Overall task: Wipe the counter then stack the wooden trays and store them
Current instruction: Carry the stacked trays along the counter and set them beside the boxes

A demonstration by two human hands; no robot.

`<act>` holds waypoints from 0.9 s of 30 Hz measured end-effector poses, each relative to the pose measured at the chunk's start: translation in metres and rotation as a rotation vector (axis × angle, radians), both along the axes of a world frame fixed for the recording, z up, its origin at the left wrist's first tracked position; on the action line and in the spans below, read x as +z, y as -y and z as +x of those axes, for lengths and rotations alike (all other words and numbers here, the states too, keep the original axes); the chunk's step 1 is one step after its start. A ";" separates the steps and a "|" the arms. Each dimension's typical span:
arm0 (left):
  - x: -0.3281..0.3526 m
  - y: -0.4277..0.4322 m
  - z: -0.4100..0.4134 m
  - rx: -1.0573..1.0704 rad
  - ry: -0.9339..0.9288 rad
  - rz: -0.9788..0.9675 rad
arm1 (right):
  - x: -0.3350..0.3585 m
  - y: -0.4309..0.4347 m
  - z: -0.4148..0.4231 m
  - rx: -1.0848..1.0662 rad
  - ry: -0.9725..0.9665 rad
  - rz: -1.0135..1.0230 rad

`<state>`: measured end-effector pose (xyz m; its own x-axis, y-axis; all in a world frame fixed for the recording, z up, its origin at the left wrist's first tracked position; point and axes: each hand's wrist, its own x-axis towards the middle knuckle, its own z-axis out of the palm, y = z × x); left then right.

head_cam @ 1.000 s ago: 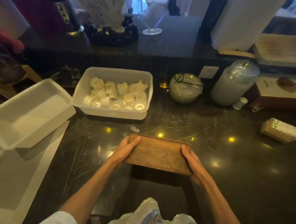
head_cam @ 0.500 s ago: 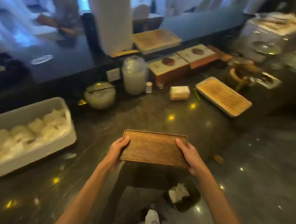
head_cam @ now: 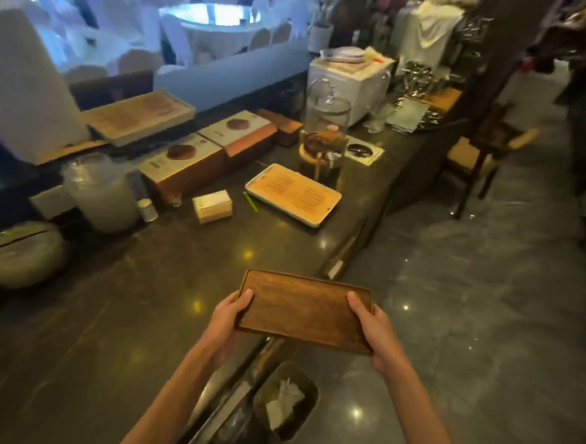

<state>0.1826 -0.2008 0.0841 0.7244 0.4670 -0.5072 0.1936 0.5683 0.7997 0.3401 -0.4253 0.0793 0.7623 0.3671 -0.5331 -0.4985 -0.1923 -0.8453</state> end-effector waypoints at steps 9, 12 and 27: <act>0.017 0.097 0.184 0.051 -0.056 0.068 | 0.026 0.085 0.186 0.019 -0.030 0.051; 0.025 0.103 0.227 0.127 -0.054 0.071 | 0.036 0.083 0.247 0.107 -0.023 0.049; 0.133 -0.088 0.467 0.302 0.118 0.187 | 0.161 -0.112 0.564 0.561 -0.012 0.148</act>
